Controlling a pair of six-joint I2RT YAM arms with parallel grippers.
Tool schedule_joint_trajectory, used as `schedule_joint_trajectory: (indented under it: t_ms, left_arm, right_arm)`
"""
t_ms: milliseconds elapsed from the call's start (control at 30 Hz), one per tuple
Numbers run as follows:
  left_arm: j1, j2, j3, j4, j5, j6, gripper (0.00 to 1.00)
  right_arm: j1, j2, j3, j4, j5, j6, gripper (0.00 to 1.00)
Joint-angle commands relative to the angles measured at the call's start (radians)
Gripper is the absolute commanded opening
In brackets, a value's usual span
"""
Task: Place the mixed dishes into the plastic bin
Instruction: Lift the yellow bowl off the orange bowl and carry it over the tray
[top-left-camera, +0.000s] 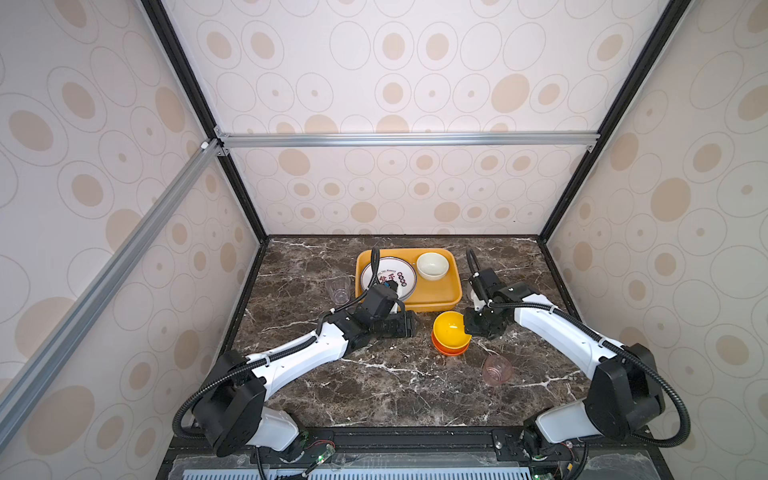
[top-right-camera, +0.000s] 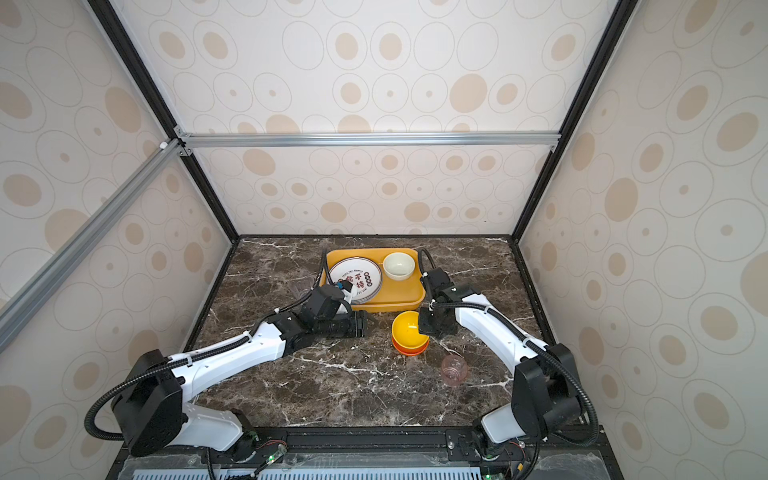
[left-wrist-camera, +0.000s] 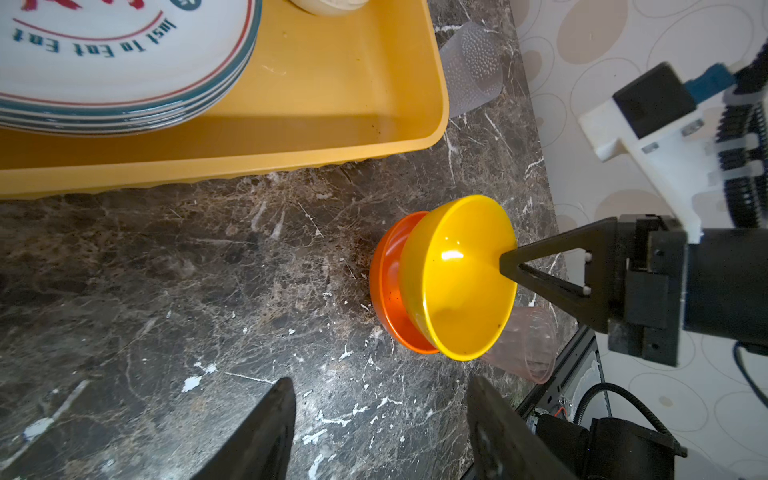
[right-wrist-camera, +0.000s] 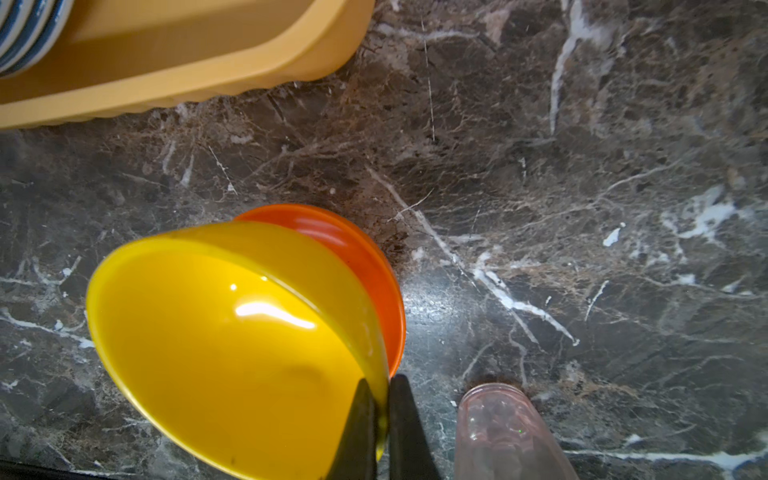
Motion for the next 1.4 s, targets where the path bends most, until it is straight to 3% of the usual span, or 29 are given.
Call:
schedule_joint_trajectory:
  t_ms: [0,533,1367]
  left_arm:
    - [-0.007,-0.040,-0.003,-0.004,-0.035,-0.008,0.65]
    - [0.052,-0.127,0.001,-0.029,-0.108,-0.024,0.67]
    - [0.162,-0.115,0.034,-0.032,-0.072,-0.031,0.71]
  right_arm:
    - [0.005,-0.032,0.049,-0.035,-0.016,-0.023,0.00]
    - [-0.029,0.110,0.302,-0.078,-0.045,-0.055,0.00]
    - [-0.134,0.638,0.948,-0.162,-0.054,-0.011,0.00]
